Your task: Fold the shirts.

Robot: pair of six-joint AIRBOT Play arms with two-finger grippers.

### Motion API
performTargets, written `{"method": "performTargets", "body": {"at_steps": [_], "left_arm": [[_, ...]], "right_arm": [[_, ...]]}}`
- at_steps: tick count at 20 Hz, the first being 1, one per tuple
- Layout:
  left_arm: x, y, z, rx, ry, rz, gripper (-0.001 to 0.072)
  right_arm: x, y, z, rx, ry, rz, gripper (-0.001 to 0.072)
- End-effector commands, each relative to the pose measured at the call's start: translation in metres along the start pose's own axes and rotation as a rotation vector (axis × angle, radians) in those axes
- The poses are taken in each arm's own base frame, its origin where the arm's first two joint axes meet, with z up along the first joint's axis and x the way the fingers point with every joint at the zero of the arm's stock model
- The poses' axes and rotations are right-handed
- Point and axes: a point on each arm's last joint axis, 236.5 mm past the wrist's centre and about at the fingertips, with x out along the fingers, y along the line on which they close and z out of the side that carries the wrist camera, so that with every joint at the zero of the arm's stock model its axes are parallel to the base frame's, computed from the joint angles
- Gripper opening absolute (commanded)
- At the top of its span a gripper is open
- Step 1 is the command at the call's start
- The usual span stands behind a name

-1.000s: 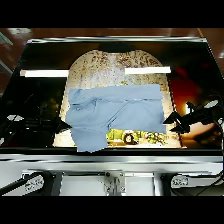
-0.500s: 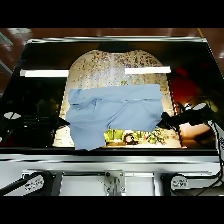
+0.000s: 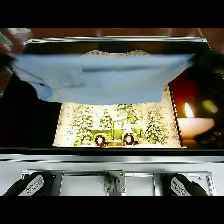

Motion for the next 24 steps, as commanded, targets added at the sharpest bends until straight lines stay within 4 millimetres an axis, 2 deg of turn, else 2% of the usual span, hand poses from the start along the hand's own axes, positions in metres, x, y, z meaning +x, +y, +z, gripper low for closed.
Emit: {"method": "performTargets", "body": {"at_steps": [1,3,5,7,9,12,15,17,18,20,21,24], "left_arm": [[-0.136,-0.095,0.113,0.284,-0.375,0.112,0.0042],[-0.185,-0.122,0.125,0.323,-0.477,0.180,0.0042],[-0.220,-0.136,0.112,0.349,-0.512,0.261,0.0042],[-0.247,-0.145,0.098,0.353,-0.528,0.325,0.0042],[-0.262,-0.153,0.084,0.370,-0.522,0.358,0.0042],[-0.253,-0.150,0.056,0.357,-0.400,0.356,0.0042],[-0.234,-0.134,0.037,0.318,-0.292,0.350,0.0042],[-0.209,-0.113,0.016,0.262,-0.177,0.338,0.0042],[-0.194,-0.099,-0.001,0.222,-0.097,0.329,0.0042],[-0.157,-0.068,-0.039,0.123,0.067,0.304,0.0041],[-0.139,-0.052,-0.059,0.073,0.141,0.291,0.0042],[-0.080,-0.002,-0.121,-0.066,0.322,0.256,0.0042]], "right_arm": [[-0.172,0.084,0.107,-0.196,-0.492,-0.132,0.0057],[-0.242,0.105,0.108,-0.225,-0.608,-0.231,0.0057],[-0.279,0.113,0.088,-0.242,-0.621,-0.306,0.0058],[-0.298,0.114,0.060,-0.241,-0.574,-0.364,0.0058],[-0.305,0.109,0.035,-0.235,-0.506,-0.412,0.0058],[-0.307,0.096,0.020,-0.219,-0.447,-0.471,0.0058],[-0.290,0.075,0.001,-0.186,-0.313,-0.504,0.0058],[-0.260,0.053,-0.034,-0.156,-0.069,-0.507,0.0057],[-0.246,0.044,-0.055,-0.128,0.066,-0.495,0.0057],[-0.213,0.019,-0.070,-0.075,0.203,-0.487,0.0057],[-0.195,0.001,-0.085,-0.038,0.288,-0.496,0.0056],[-0.141,-0.055,-0.152,0.074,0.574,-0.529,0.0056]]}}
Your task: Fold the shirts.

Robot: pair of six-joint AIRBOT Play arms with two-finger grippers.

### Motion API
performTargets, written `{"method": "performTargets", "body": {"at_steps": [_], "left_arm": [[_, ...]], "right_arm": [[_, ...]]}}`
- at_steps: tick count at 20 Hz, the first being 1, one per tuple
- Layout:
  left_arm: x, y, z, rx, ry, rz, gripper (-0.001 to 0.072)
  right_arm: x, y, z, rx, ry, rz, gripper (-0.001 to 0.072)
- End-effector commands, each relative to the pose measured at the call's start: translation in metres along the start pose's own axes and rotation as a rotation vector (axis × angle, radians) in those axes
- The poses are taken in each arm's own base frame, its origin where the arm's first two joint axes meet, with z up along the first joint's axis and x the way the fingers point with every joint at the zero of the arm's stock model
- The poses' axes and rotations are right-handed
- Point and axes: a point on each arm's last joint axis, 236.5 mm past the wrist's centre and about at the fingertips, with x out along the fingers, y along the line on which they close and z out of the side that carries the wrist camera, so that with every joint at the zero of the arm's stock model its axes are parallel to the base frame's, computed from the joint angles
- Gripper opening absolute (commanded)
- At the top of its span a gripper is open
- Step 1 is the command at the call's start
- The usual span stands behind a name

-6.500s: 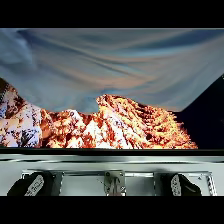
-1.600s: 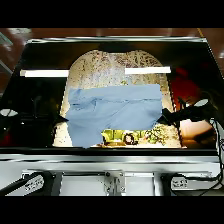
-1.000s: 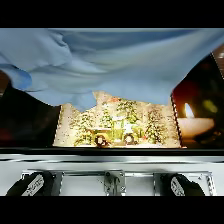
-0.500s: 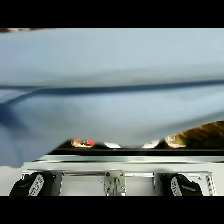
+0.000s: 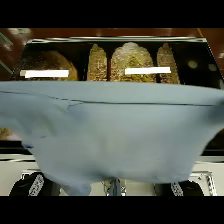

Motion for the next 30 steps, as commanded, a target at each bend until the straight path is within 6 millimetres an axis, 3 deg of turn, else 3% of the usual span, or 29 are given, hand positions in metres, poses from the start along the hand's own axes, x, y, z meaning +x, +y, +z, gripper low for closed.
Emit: {"method": "performTargets", "body": {"at_steps": [1,3,5,7,9,12,15,19,24,26,28,30], "left_arm": [[0.090,0.030,-0.070,-0.118,0.236,-0.054,0.0042],[0.145,0.039,-0.095,-0.182,0.296,-0.106,0.0042],[0.199,0.045,-0.107,-0.223,0.327,-0.129,0.0042],[0.254,0.046,-0.102,-0.196,0.298,-0.137,0.0042],[0.305,0.055,-0.088,-0.196,0.218,-0.103,0.0042],[0.361,0.073,-0.072,-0.215,0.106,-0.041,0.0042],[0.401,0.078,-0.072,-0.287,0.050,-0.026,0.0042],[0.438,0.074,-0.085,-0.305,0.042,-0.014,0.0042],[0.465,0.053,-0.132,-0.303,0.175,-0.053,0.0042],[0.458,0.050,-0.145,-0.266,0.242,-0.077,0.0043],[0.436,0.049,-0.164,-0.161,0.381,-0.118,0.0043],[0.408,0.044,-0.197,-0.096,0.586,-0.165,0.0042]], "right_arm": [[0.100,-0.020,-0.054,0.034,0.329,-0.025,0.0056],[0.162,-0.018,-0.044,0.055,0.300,0.010,0.0056],[0.216,-0.001,-0.008,0.104,0.202,0.101,0.0056],[0.267,0.016,0.033,0.097,0.071,0.138,0.0056],[0.311,0.047,0.065,0.054,-0.050,0.164,0.0057],[0.362,0.084,0.102,0.029,-0.229,0.187,0.0057],[0.409,0.092,0.105,0.056,-0.288,0.178,0.0057],[0.450,0.086,0.094,0.069,-0.293,0.154,0.0057],[0.482,0.087,0.063,0.089,-0.204,0.151,0.0058],[0.481,0.088,0.056,0.096,-0.168,0.156,0.0058],[0.467,0.080,0.046,0.069,-0.094,0.148,0.0058],[0.456,0.073,0.021,0.109,0.038,0.157,0.0058]]}}
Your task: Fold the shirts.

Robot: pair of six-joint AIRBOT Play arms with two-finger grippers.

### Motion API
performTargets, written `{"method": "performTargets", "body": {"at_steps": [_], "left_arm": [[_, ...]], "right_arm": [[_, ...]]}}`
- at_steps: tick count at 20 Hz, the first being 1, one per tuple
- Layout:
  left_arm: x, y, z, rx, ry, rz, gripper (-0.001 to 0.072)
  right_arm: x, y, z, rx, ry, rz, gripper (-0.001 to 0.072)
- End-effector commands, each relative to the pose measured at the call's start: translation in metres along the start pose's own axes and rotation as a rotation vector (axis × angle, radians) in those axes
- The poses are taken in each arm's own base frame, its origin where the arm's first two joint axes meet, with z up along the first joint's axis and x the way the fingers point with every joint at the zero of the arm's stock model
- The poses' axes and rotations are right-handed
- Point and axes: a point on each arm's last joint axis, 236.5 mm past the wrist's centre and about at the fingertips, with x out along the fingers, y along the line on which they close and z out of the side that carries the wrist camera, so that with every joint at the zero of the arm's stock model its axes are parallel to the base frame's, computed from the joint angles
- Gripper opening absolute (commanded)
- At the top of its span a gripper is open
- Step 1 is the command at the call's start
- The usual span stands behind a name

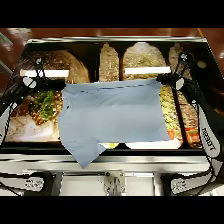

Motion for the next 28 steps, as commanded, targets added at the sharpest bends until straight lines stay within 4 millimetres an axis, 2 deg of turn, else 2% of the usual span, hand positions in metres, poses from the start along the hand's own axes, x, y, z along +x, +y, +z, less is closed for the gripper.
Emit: {"method": "performTargets", "body": {"at_steps": [1,3,6,8,9,10,11,12,13,14,16,18,20,21,22,25,28], "left_arm": [[-0.022,0.000,-0.077,0.095,0.363,-0.033,0.0042],[-0.030,-0.007,-0.110,0.058,0.497,-0.060,0.0042],[-0.028,-0.012,-0.122,0.001,0.531,-0.053,0.0042],[-0.027,-0.015,-0.124,-0.017,0.537,-0.052,0.0042],[-0.027,-0.016,-0.124,-0.035,0.538,-0.049,0.0046],[-0.028,-0.015,-0.125,-0.052,0.542,-0.045,0.0134],[-0.031,-0.014,-0.126,-0.055,0.556,-0.046,0.0327],[-0.037,-0.012,-0.125,-0.060,0.569,-0.047,0.0470],[-0.046,-0.009,-0.123,-0.069,0.583,-0.051,0.0510],[-0.057,-0.005,-0.120,-0.080,0.596,-0.054,0.0510],[-0.088,0.006,-0.118,-0.115,0.623,-0.058,0.0510],[-0.122,0.021,-0.129,-0.165,0.639,-0.055,0.0536],[-0.142,0.028,-0.163,-0.256,0.634,-0.064,0.0549],[-0.147,0.020,-0.184,-0.315,0.626,-0.111,0.0607],[-0.148,0.007,-0.209,-0.372,0.615,-0.173,0.0649],[-0.145,-0.016,-0.278,-0.473,0.641,-0.228,0.0662],[-0.142,-0.030,-0.320,-0.538,0.704,-0.245,0.0659]], "right_arm": [[-0.021,-0.010,-0.050,0.046,0.248,-0.001,0.0058],[-0.032,-0.016,-0.094,0.062,0.439,-0.003,0.0058],[-0.039,-0.021,-0.133,0.079,0.601,-0.004,0.0058],[-0.037,-0.022,-0.144,0.083,0.638,-0.004,0.0058],[-0.036,-0.022,-0.143,0.085,0.633,-0.004,0.0058],[-0.036,-0.020,-0.141,0.093,0.623,0.002,0.0085],[-0.037,-0.019,-0.136,0.097,0.611,0.005,0.0242],[-0.044,-0.017,-0.130,0.092,0.614,0.010,0.0523],[-0.055,-0.015,-0.121,0.052,0.616,0.019,0.0627],[-0.068,-0.020,-0.111,-0.001,0.615,0.009,0.0628],[-0.106,-0.047,-0.092,-0.090,0.630,-0.085,0.0627],[-0.155,-0.086,-0.100,-0.098,0.731,-0.192,0.0622],[-0.186,-0.104,-0.130,0.010,0.818,-0.167,0.0622],[-0.192,-0.103,-0.145,0.102,0.818,-0.123,0.0623],[-0.194,-0.097,-0.156,0.186,0.801,-0.063,0.0624],[-0.189,-0.082,-0.178,0.312,0.770,0.055,0.0623],[-0.184,-0.081,-0.185,0.332,0.761,0.059,0.0624]]}}
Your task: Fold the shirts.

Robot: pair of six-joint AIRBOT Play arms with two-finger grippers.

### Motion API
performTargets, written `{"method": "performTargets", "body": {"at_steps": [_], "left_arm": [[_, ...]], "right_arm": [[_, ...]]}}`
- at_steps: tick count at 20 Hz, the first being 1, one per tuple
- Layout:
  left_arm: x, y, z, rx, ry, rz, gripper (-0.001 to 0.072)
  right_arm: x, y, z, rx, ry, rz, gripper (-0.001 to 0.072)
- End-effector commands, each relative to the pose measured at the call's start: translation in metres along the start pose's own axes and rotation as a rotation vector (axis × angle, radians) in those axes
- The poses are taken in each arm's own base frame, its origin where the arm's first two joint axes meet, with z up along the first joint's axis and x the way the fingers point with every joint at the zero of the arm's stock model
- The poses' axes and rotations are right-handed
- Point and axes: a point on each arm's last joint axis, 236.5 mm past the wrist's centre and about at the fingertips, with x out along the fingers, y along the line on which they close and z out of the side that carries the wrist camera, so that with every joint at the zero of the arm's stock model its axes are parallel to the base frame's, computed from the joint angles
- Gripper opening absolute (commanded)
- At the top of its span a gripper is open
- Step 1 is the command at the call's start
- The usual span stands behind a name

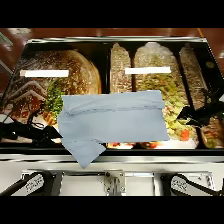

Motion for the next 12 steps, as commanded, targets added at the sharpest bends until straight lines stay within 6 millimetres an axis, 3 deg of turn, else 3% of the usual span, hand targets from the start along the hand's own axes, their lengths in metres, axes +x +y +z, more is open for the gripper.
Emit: {"method": "performTargets", "body": {"at_steps": [1,3,8,12], "left_arm": [[0.035,0.004,-0.038,-0.067,0.043,-0.059,0.0658],[0.046,0.000,-0.041,-0.064,0.043,-0.063,0.0657],[0.071,-0.023,-0.028,-0.059,-0.010,-0.104,0.0643],[0.098,-0.032,-0.045,-0.031,0.087,-0.090,0.0580]], "right_arm": [[0.007,0.005,-0.003,0.039,-0.027,0.067,0.0624],[0.007,0.003,0.003,0.040,-0.051,0.062,0.0623],[0.006,0.002,0.008,0.041,-0.073,0.057,0.0623],[0.006,0.002,0.009,0.042,-0.075,0.056,0.0623]]}}
